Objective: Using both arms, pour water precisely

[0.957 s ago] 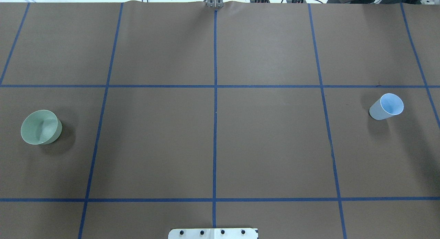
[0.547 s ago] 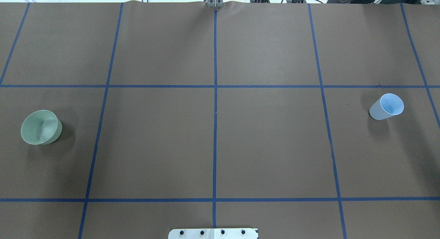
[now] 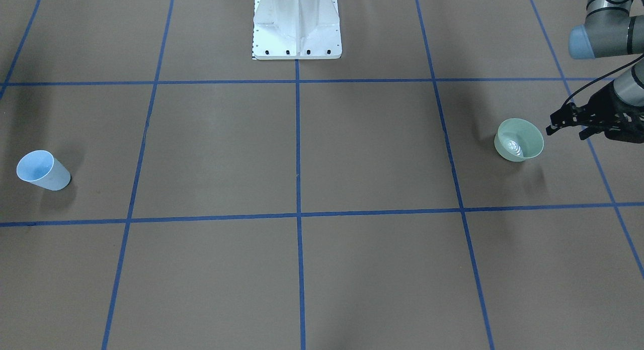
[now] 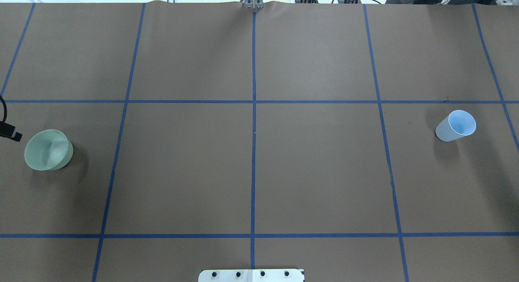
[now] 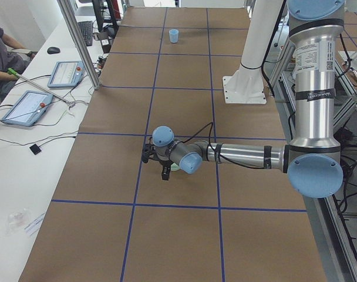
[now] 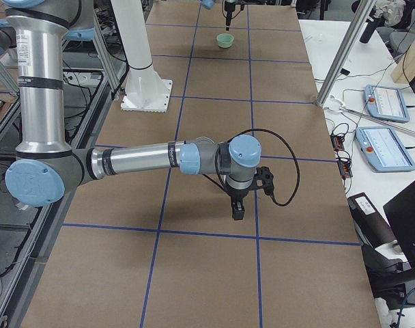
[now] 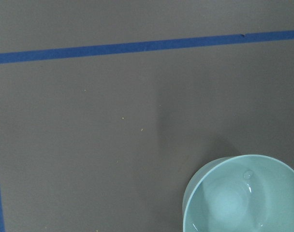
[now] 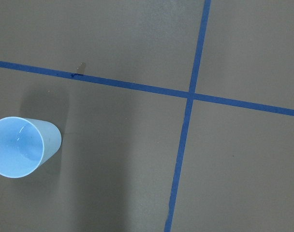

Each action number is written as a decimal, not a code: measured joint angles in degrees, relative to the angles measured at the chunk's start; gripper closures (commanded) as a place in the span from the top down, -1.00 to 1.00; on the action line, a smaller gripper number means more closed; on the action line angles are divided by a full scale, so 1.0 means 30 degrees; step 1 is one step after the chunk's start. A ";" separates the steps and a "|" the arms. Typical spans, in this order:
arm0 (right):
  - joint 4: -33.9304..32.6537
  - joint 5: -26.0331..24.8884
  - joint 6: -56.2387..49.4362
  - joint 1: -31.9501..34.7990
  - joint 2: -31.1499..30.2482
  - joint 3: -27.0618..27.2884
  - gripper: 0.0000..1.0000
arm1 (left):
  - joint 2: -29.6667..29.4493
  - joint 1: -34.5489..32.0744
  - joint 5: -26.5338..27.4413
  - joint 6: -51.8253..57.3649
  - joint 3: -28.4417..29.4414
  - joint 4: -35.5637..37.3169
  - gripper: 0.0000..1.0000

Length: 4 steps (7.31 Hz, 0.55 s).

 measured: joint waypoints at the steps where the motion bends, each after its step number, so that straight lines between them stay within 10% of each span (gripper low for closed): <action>1: 0.0000 0.0006 0.0000 -0.0024 0.0001 0.0000 0.99 | -0.0259 0.0386 0.0131 -0.0380 0.0312 -0.0063 0.88; 3: 0.0001 0.0010 -0.0017 -0.0076 0.0000 0.0000 0.99 | -0.0602 0.0978 0.0215 -0.0745 0.0796 -0.0183 0.08; 4: 0.0000 0.0011 -0.0019 -0.0111 0.0001 0.0000 0.99 | -0.0654 0.1158 0.0224 -0.0812 0.0910 -0.0231 -0.64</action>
